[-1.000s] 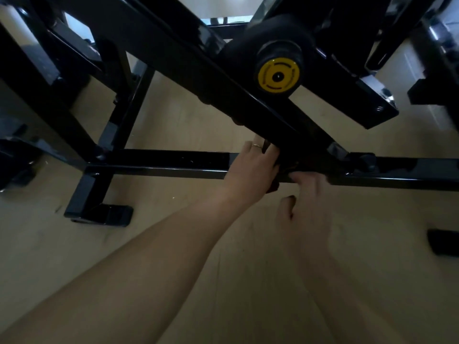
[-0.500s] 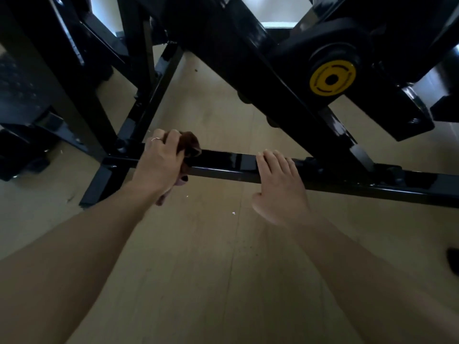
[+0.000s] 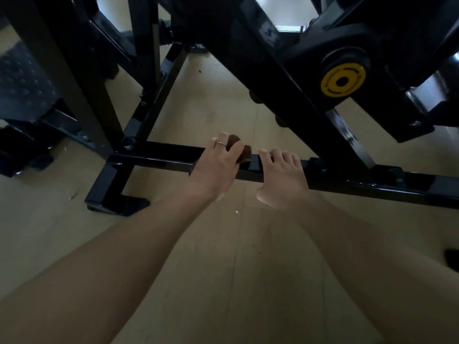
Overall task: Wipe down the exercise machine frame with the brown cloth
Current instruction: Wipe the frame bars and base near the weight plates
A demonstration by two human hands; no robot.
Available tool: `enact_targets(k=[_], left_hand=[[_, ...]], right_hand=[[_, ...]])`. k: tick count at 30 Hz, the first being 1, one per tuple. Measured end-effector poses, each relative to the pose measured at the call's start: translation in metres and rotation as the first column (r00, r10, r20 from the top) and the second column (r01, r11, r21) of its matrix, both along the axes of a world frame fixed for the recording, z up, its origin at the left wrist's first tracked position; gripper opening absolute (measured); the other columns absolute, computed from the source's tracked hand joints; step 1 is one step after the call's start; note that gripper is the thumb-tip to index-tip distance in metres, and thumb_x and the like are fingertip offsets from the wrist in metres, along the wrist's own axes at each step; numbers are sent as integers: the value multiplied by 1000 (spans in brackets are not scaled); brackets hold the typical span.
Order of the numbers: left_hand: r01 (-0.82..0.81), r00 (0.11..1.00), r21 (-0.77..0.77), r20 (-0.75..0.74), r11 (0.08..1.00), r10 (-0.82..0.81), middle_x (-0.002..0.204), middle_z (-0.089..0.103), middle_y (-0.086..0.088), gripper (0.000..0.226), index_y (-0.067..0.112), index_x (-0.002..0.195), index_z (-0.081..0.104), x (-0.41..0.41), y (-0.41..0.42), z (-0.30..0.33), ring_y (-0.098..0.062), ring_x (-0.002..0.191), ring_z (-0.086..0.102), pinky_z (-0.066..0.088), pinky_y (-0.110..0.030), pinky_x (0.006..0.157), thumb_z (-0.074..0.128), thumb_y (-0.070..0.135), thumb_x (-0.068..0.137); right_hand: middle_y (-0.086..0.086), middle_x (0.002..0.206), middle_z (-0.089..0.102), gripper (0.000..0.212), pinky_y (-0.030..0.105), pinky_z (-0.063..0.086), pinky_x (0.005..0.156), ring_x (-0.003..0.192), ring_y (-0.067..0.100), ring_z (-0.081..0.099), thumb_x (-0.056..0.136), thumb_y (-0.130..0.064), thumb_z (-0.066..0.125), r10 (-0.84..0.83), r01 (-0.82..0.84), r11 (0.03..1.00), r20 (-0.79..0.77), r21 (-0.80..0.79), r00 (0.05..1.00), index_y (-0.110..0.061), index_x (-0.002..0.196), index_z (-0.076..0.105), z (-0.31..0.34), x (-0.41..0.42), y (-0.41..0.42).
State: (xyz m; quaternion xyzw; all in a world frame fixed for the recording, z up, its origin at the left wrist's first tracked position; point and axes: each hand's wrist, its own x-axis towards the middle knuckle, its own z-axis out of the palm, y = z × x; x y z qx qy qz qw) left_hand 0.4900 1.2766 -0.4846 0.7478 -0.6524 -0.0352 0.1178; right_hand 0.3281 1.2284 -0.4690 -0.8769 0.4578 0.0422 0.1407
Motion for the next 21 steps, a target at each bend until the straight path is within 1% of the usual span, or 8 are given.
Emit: enact_targets(k=[2, 4, 7, 9, 12, 14, 17, 21], left_hand=[[42, 998, 39, 35, 998, -43, 150, 34, -20, 38, 18, 135, 46, 6, 4, 3, -37, 126, 47, 48, -50, 104, 60, 20, 100], [9, 1000, 62, 22, 998, -11, 146, 36, -16, 38, 21, 134, 44, 11, 7, 8, -34, 119, 51, 52, -49, 100, 62, 19, 99], [-158, 987, 79, -25, 984, 161, 129, 38, -7, 25, 26, 124, 43, 23, 10, 21, -27, 104, 52, 61, -44, 82, 56, 25, 103], [-259, 964, 83, -50, 962, 263, 124, 35, -3, 15, 28, 121, 44, 31, 13, 26, -26, 102, 50, 63, -40, 73, 47, 31, 107], [-380, 922, 82, -50, 921, 385, 131, 35, -8, 19, 24, 126, 48, 21, 6, 23, -29, 114, 46, 56, -47, 93, 45, 29, 108], [-430, 899, 84, -50, 899, 434, 138, 33, -9, 25, 24, 132, 48, 9, 4, 20, -28, 122, 42, 49, -47, 103, 47, 27, 107], [-406, 908, 90, -75, 909, 413, 142, 30, -6, 31, 26, 137, 46, 0, 5, 19, -25, 127, 38, 45, -43, 106, 51, 26, 106], [-413, 905, 178, -31, 893, 425, 145, 29, -6, 34, 26, 139, 44, -5, 5, 30, -25, 126, 41, 45, -47, 109, 52, 28, 106]], right_hand=[[5, 150, 38, 91, 47, 19, 125, 143, 30, 32, 81, -27, 74, 22, -22, 999, -1, 35, 1000, -20, 156, 24, 4, -6, -5], [5, 151, 38, 92, 48, 18, 126, 145, 30, 31, 81, -26, 73, 25, -25, 998, 7, 59, 1000, -20, 158, 23, 5, -4, -6], [9, 151, 38, 91, 51, 16, 126, 144, 34, 32, 78, -31, 70, 5, -5, 998, -9, 63, 1000, -15, 156, 25, 2, 8, -4], [11, 151, 38, 94, 54, 15, 125, 143, 37, 32, 75, -33, 70, 15, -15, 999, -16, 50, 1000, -14, 155, 24, -7, 13, -5], [12, 151, 36, 103, 55, 14, 124, 142, 39, 32, 69, -35, 71, 31, -31, 999, -5, 6, 999, -14, 155, 17, -26, 10, -10], [13, 150, 37, 106, 57, 12, 122, 141, 41, 32, 66, -38, 72, 26, -26, 1000, 1, -2, 1000, -15, 154, 18, -33, 14, -11], [14, 149, 39, 107, 57, 14, 121, 141, 41, 33, 63, -40, 75, -2, 2, 1000, 12, 14, 1000, -16, 153, 22, -34, 20, -11], [11, 153, 42, 92, 53, 17, 123, 145, 37, 34, 76, -43, 74, -39, 39, 999, 85, -2, 996, -18, 153, 31, -36, 17, -11]])
